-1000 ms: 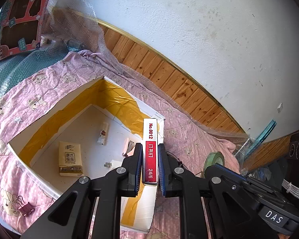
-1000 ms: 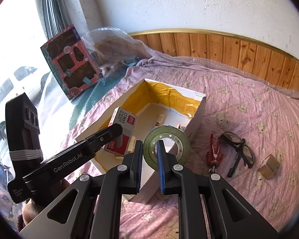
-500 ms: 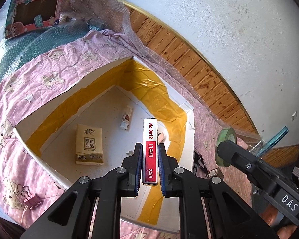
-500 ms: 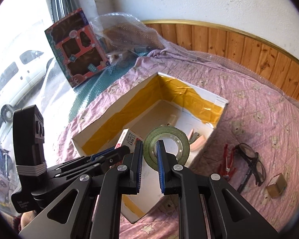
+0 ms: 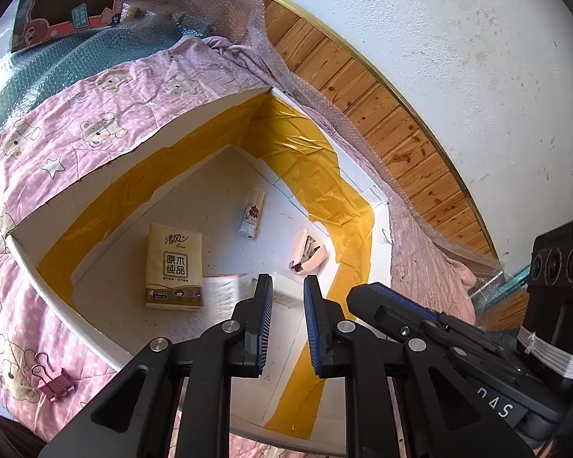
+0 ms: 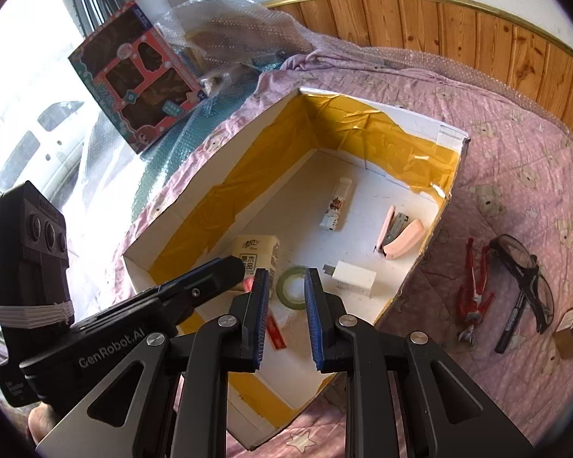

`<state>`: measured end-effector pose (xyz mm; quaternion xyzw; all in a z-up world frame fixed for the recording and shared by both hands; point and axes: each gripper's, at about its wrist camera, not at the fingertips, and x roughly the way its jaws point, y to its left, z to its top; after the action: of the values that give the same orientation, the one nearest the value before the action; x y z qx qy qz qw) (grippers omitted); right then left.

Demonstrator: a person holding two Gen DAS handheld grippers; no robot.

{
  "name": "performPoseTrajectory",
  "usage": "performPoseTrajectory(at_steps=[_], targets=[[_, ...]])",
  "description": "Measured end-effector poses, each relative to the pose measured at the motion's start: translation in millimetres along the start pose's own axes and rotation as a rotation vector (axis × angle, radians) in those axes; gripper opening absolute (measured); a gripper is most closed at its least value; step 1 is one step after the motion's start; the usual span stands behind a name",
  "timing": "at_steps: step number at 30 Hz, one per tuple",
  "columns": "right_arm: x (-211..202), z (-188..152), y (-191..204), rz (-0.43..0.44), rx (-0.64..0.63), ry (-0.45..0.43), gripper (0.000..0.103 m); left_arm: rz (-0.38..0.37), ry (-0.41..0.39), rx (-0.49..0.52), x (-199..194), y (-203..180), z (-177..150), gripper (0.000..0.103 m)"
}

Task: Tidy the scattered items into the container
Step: 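Open the right tool dropping the tape roll while the left tool releases the staples box, then move both open tools back toward the red figure and black marker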

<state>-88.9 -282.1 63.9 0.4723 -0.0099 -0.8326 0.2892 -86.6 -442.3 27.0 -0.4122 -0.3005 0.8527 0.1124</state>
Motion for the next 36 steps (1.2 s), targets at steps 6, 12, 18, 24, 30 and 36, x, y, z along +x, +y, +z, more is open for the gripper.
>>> performPoseTrajectory(at_steps=[6, 12, 18, 24, 30, 36], targets=[[-15, -18, -2, 0.049, -0.021, -0.025, 0.021, -0.006, -0.007, -0.018, -1, 1, 4, 0.022], [-36, -43, -6, 0.079, -0.091, -0.066, 0.021, -0.022, -0.017, 0.056, -9, -28, -6, 0.022], [-57, -61, -32, 0.145, -0.136, -0.073, 0.021, -0.074, -0.042, 0.214, -23, -79, -29, 0.024], [-70, -79, -82, 0.184, -0.066, -0.132, 0.021, -0.055, -0.079, 0.406, -30, -126, -62, 0.028], [-74, -87, -126, 0.175, 0.071, -0.14, 0.024, -0.037, -0.05, 0.484, -16, -147, -82, 0.034], [-93, -79, -160, 0.122, 0.173, -0.182, 0.029, -0.014, 0.037, 0.533, 21, -170, -101, 0.041]])
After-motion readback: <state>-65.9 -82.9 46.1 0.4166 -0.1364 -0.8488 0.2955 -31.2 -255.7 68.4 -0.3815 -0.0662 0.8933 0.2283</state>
